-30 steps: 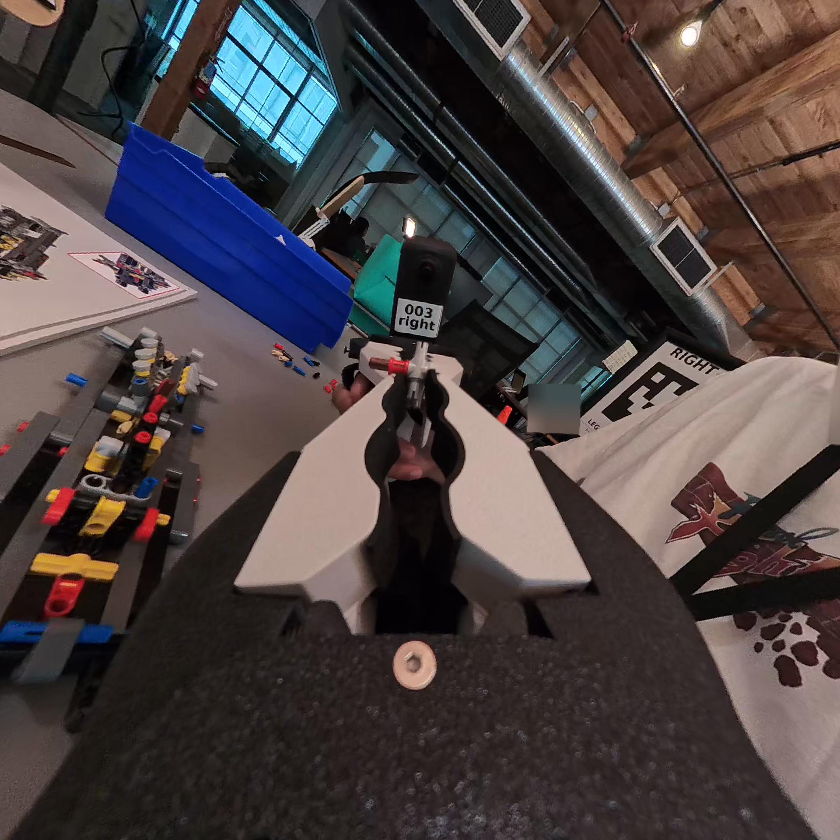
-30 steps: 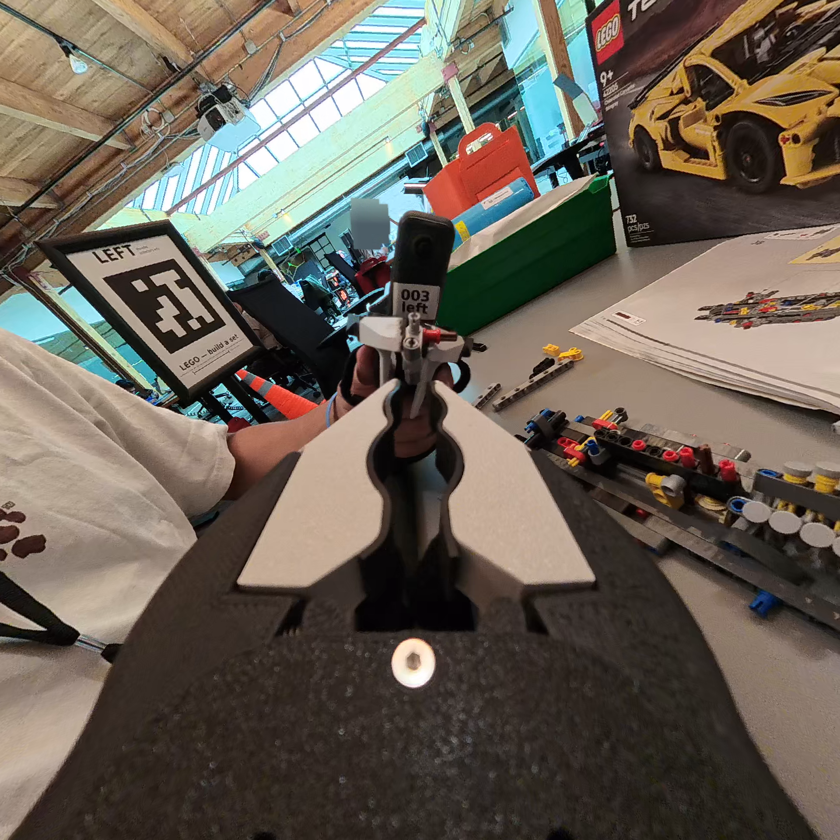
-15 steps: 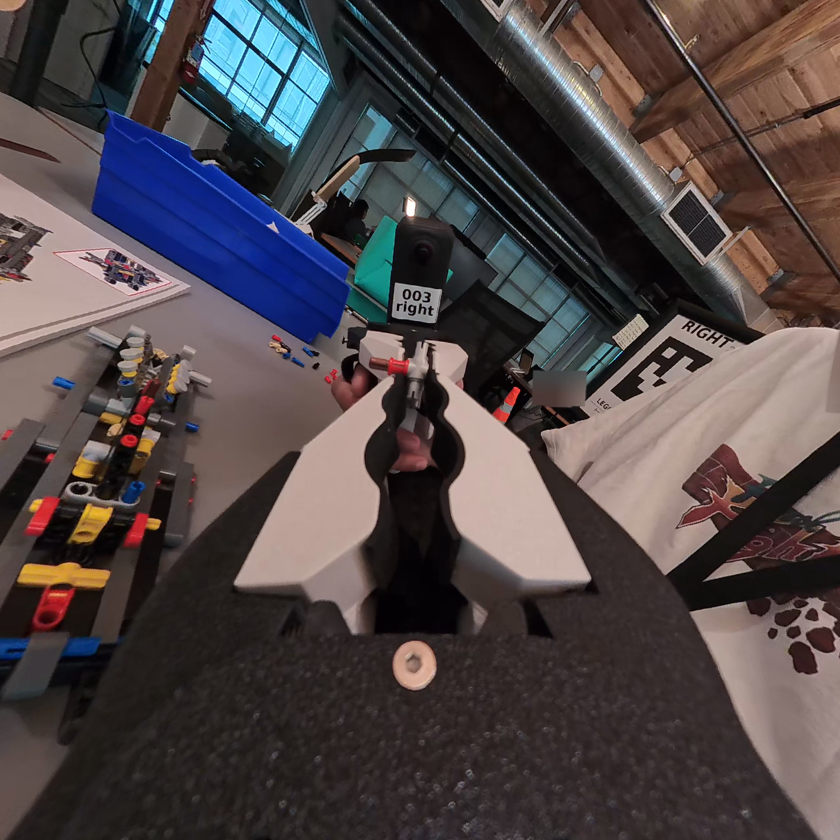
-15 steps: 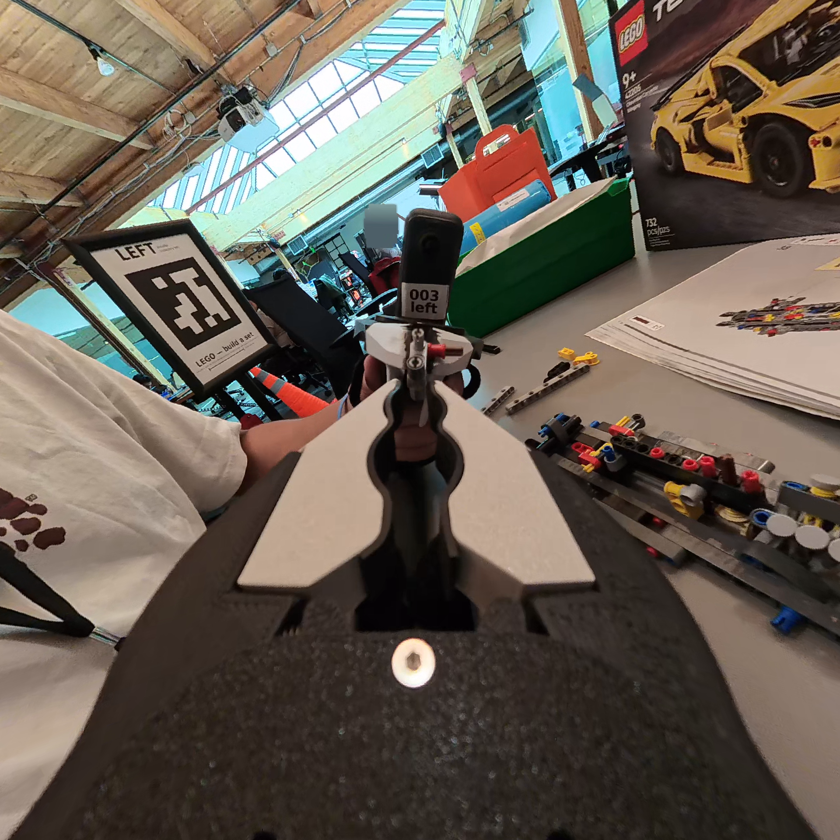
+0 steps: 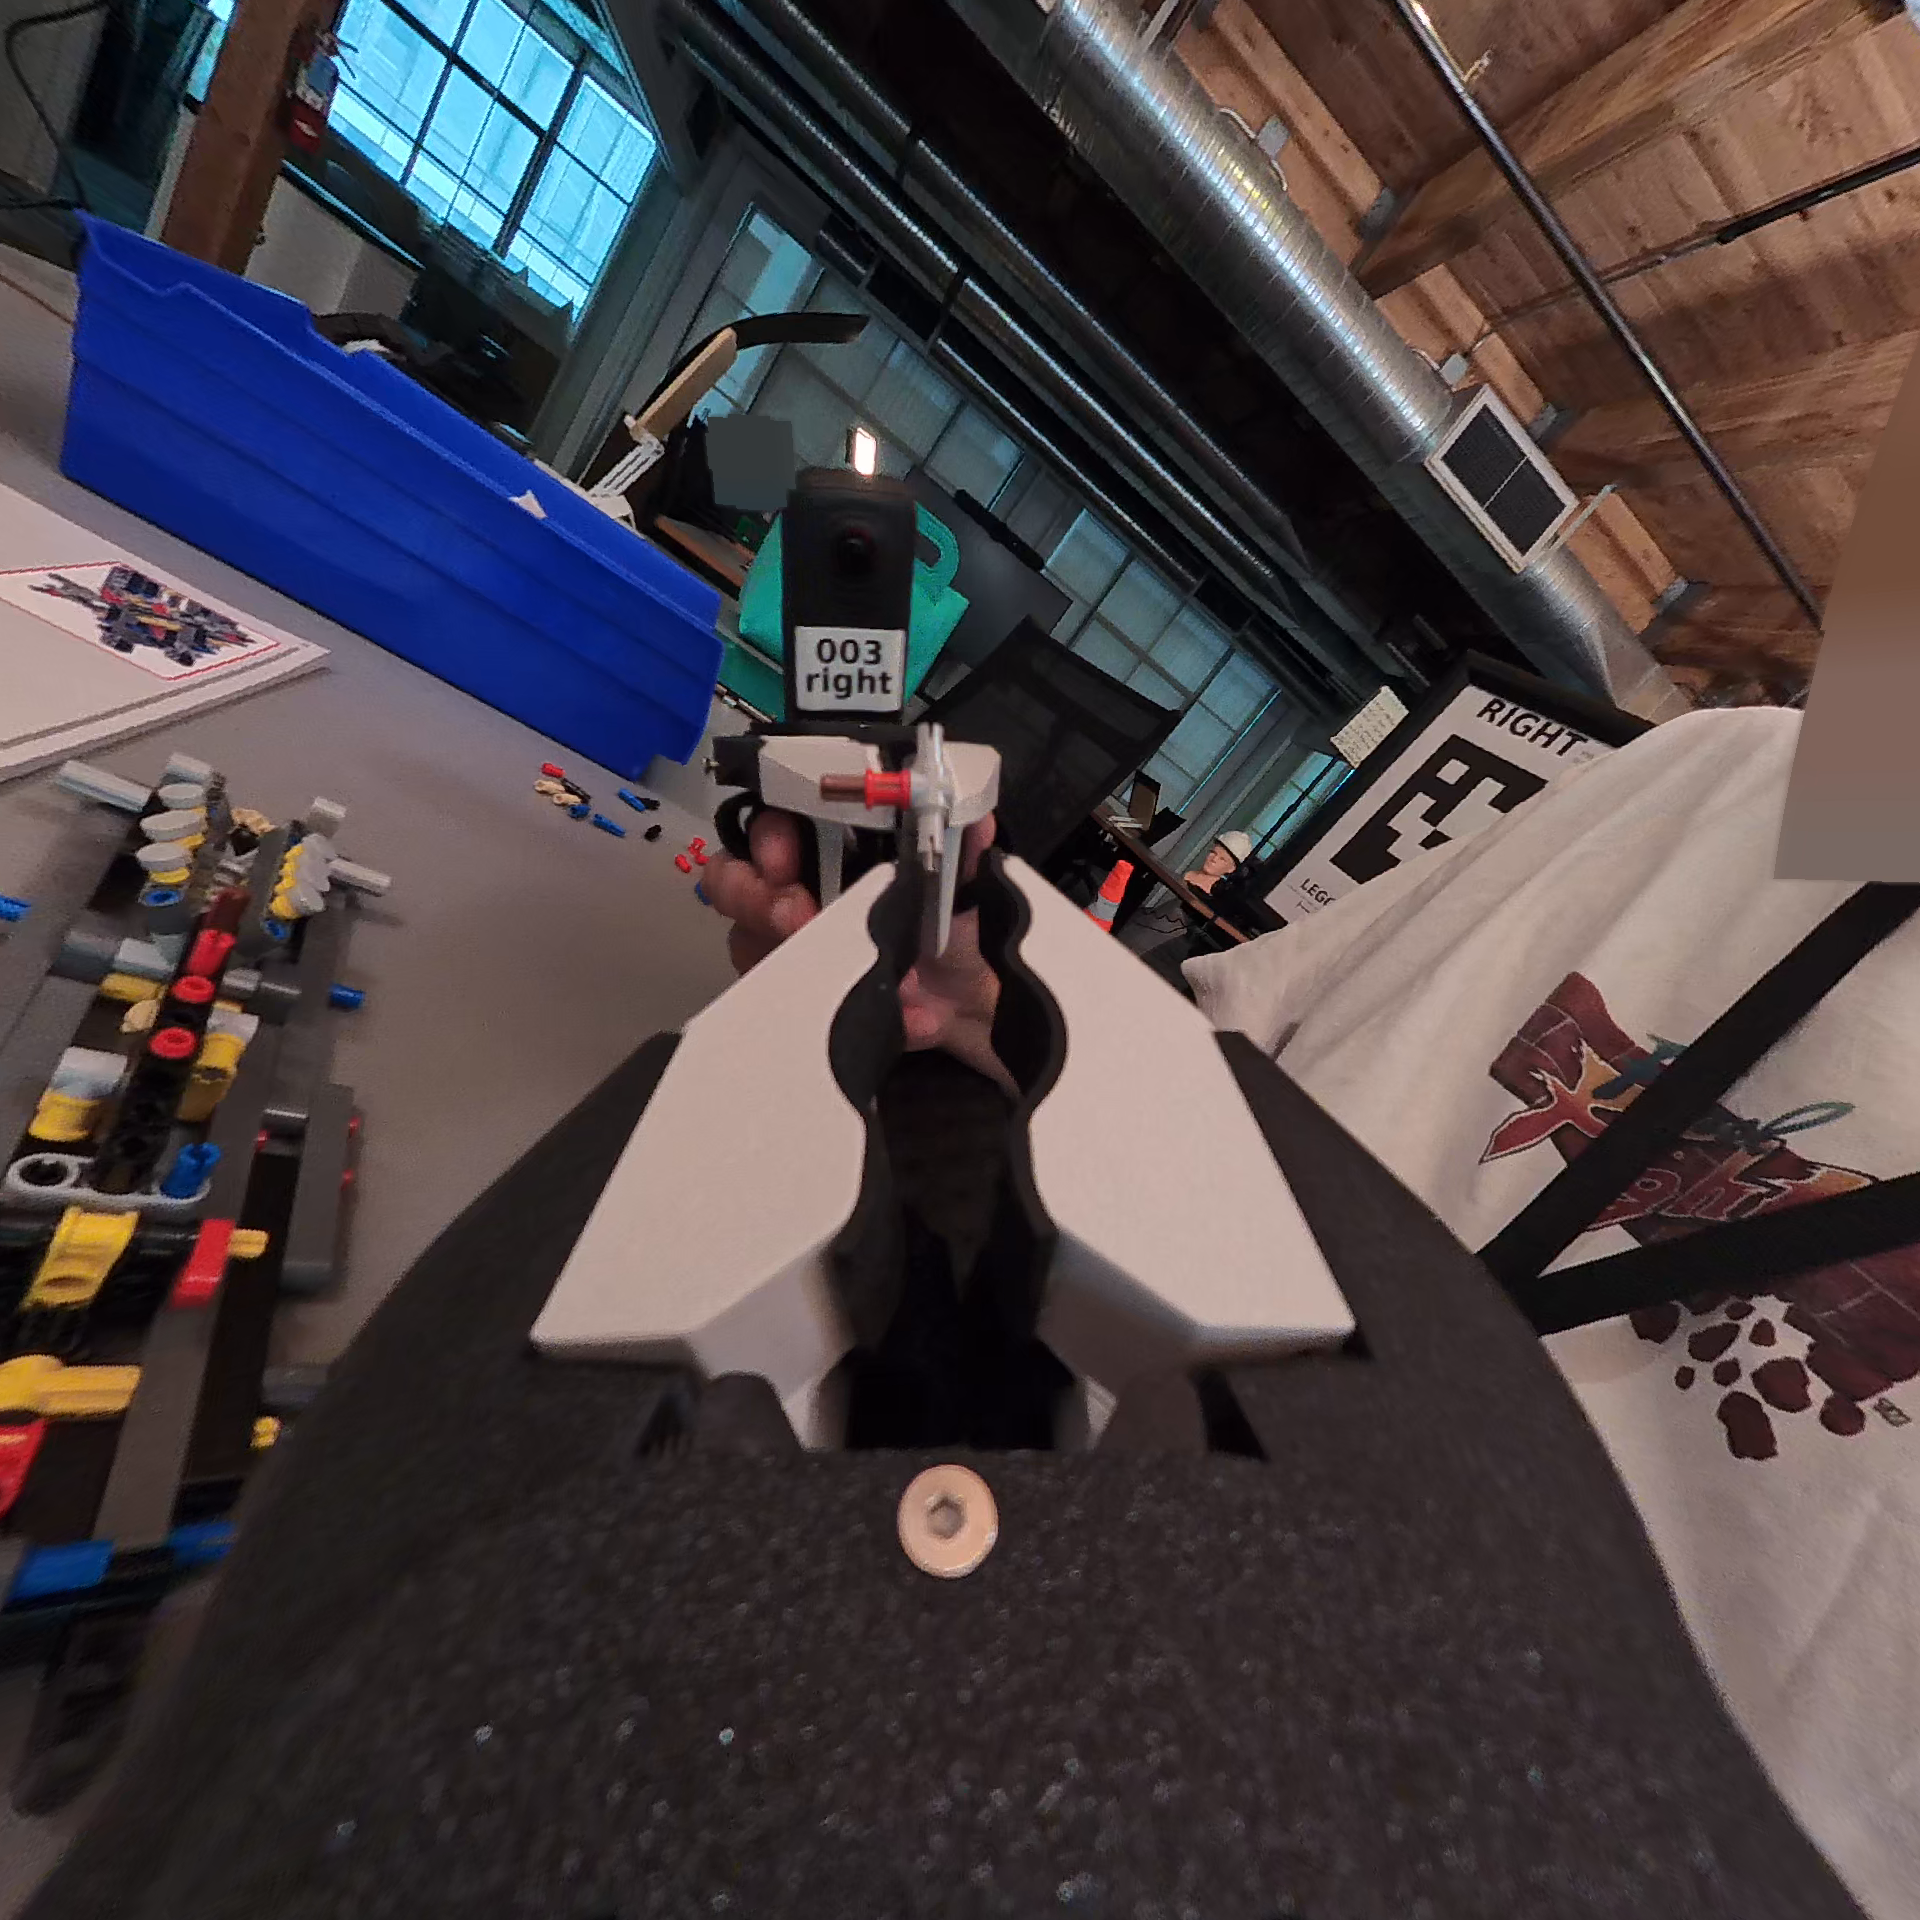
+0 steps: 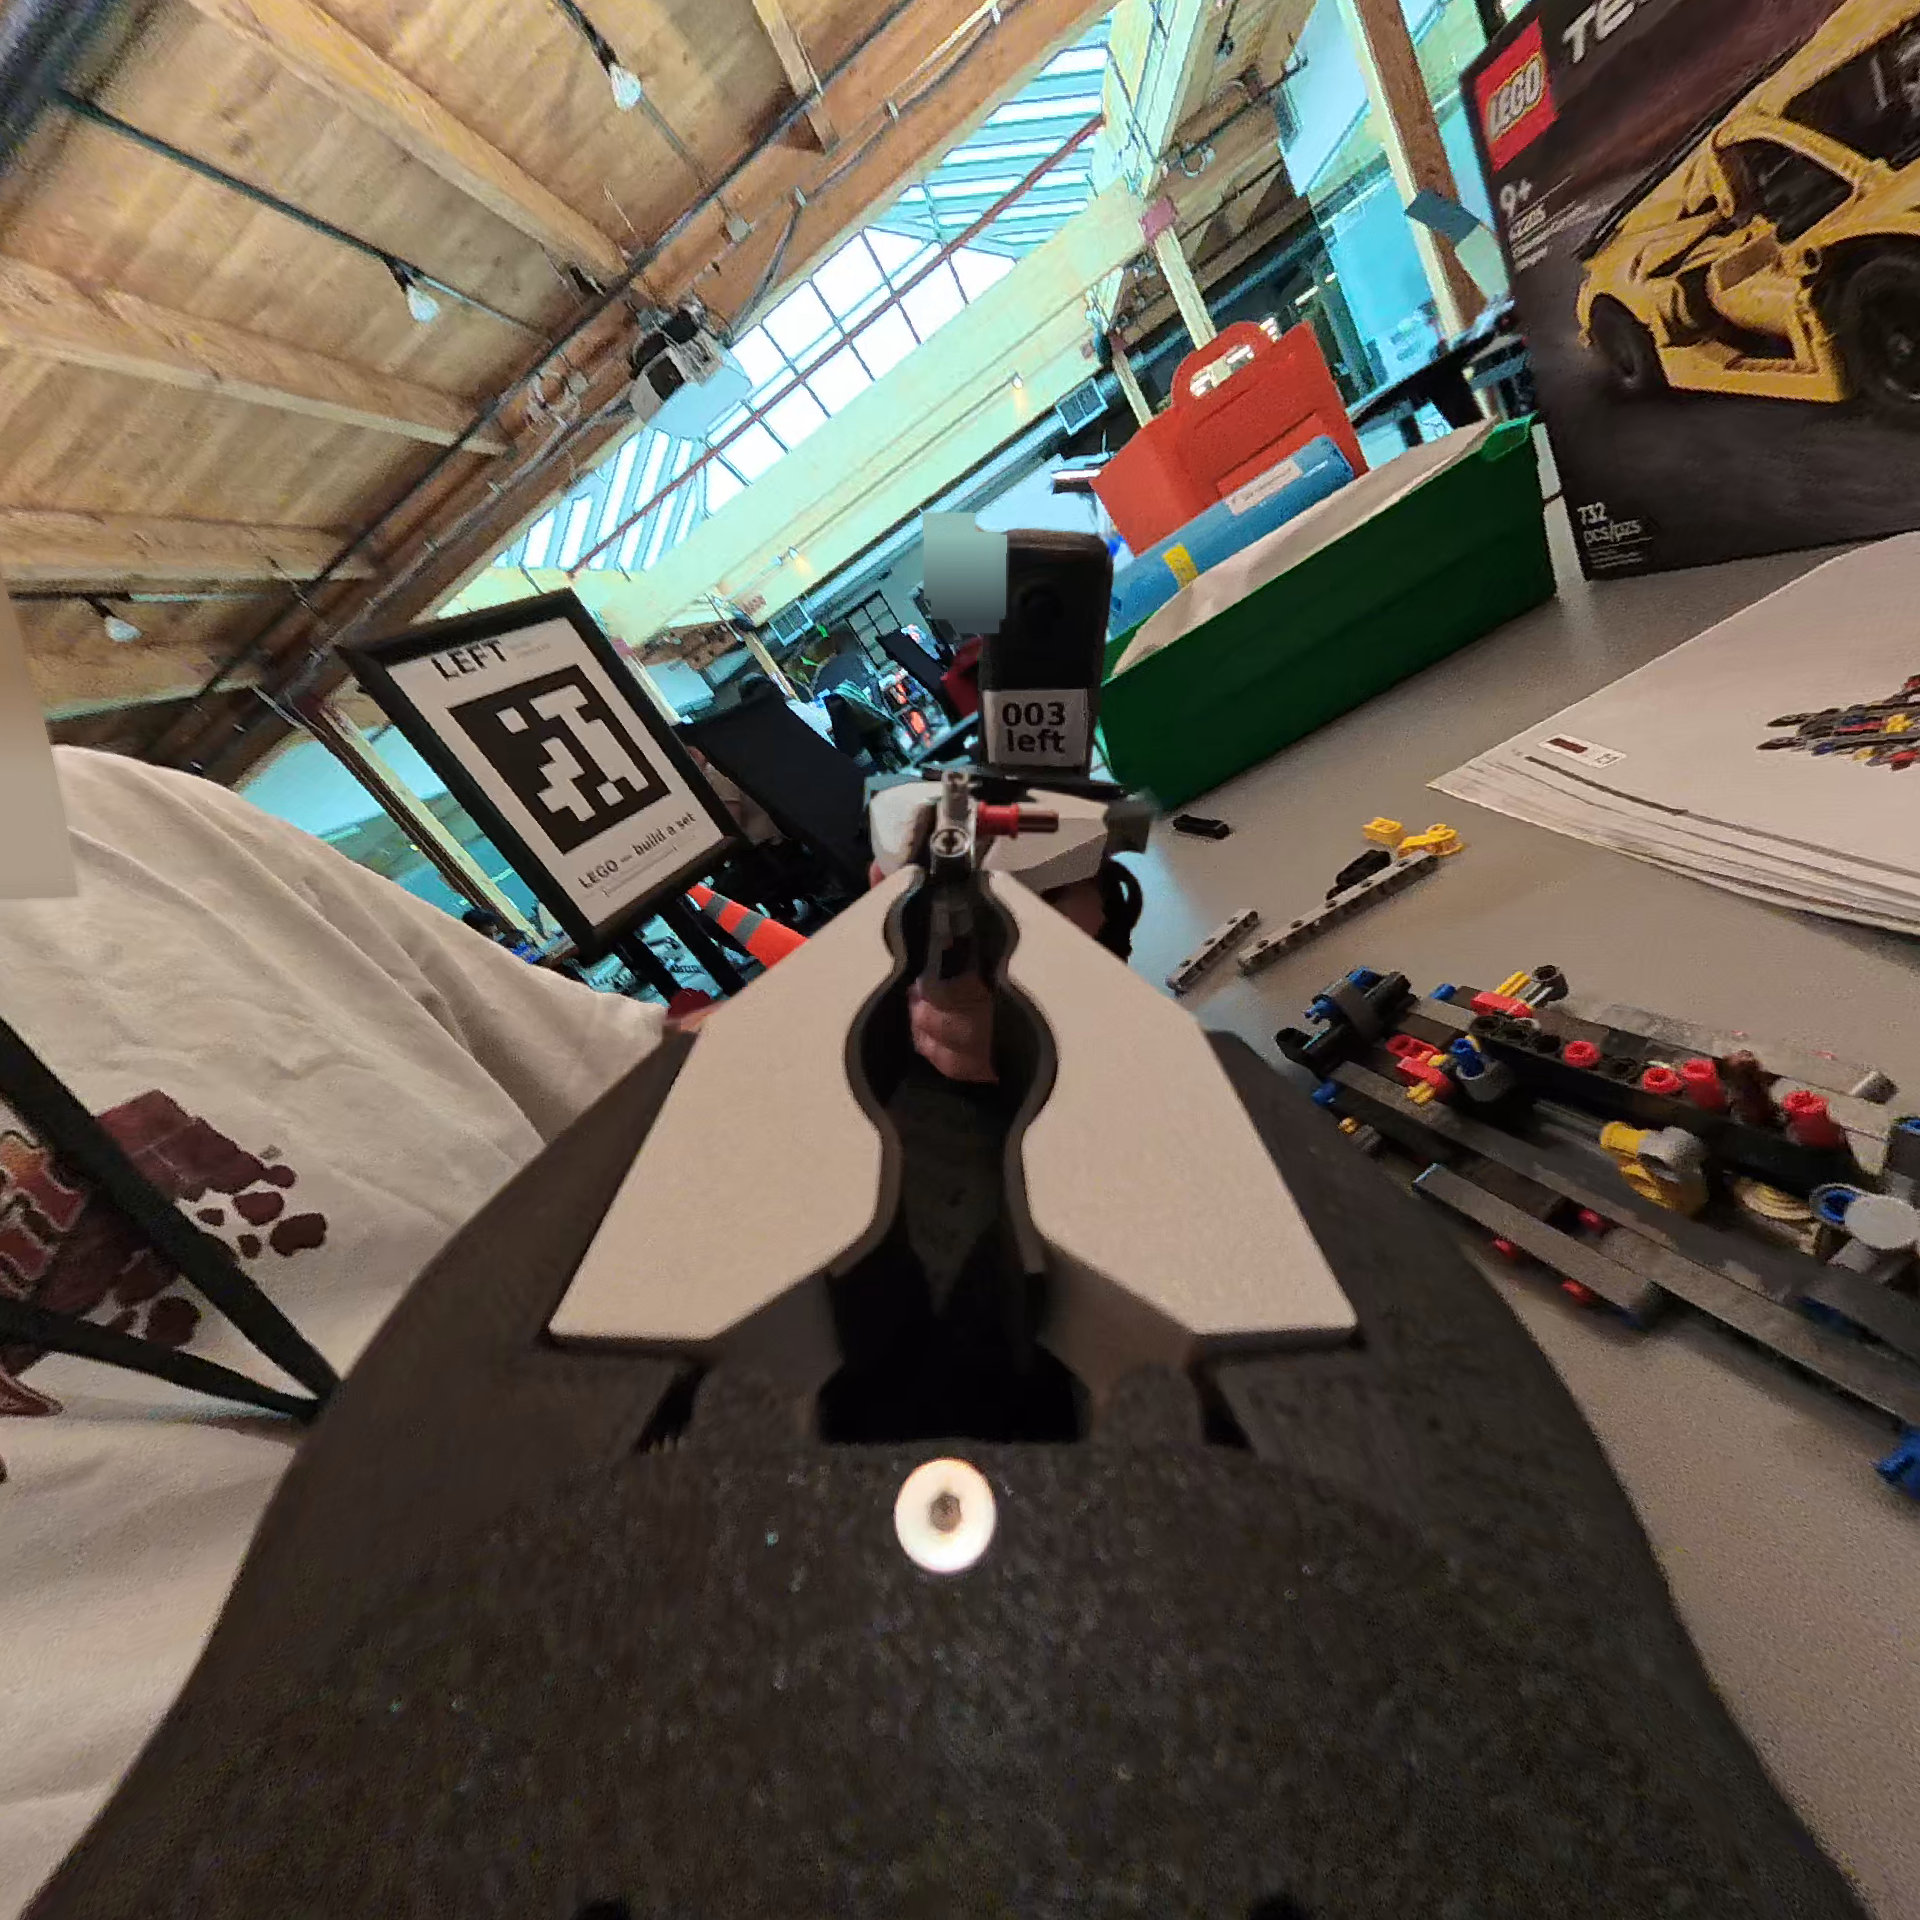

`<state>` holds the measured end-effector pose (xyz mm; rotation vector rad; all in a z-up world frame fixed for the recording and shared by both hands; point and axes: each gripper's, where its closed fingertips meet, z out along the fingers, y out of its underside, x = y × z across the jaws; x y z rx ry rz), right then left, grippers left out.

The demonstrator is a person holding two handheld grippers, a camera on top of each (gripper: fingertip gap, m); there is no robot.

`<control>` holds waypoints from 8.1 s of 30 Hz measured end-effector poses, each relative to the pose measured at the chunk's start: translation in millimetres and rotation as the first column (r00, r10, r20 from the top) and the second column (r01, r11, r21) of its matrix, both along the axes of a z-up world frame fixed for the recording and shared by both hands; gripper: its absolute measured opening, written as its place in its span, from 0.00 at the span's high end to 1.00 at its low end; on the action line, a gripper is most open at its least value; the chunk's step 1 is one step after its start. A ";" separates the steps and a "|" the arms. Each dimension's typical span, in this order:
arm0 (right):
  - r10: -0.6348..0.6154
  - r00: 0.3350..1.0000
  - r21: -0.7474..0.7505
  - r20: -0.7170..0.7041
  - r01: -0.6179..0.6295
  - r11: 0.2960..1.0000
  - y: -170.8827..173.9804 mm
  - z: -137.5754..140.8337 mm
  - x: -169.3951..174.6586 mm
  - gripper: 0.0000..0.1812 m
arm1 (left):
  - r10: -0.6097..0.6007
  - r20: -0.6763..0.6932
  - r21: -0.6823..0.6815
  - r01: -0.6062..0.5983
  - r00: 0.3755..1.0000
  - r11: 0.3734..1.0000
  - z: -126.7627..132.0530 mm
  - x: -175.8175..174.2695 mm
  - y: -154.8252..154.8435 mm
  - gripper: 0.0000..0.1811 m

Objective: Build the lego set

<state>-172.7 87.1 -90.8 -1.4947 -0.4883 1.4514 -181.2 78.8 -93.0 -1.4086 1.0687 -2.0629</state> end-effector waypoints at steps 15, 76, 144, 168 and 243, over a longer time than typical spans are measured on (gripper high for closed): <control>0.065 0.998 -0.028 -0.013 -0.066 0.997 -6.7 -1.3 -5.2 0.97 | -0.010 0.010 0.010 0.010 1.000 1.000 2.2 -0.2 -4.5 0.95; -0.148 0.989 -0.131 0.003 0.147 0.980 25.5 -17.5 21.7 0.96 | 0.695 0.035 0.233 -0.682 0.718 0.693 -0.6 -52.9 117.1 0.98; -0.197 0.978 -0.061 0.069 0.201 0.978 58.8 2.8 30.0 0.94 | 0.687 0.057 0.328 -0.663 0.725 0.673 42.8 -46.5 198.5 0.98; -0.477 0.759 -0.007 0.443 0.535 0.845 150.8 -44.9 97.7 0.89 | 0.607 -0.281 0.314 -0.526 0.743 0.790 -58.0 -24.2 306.7 0.98; -0.174 0.384 0.357 0.907 -0.480 0.801 31.7 -120.1 -34.5 0.97 | 0.477 -0.286 0.496 -0.297 0.831 0.816 -15.9 -20.3 169.9 0.98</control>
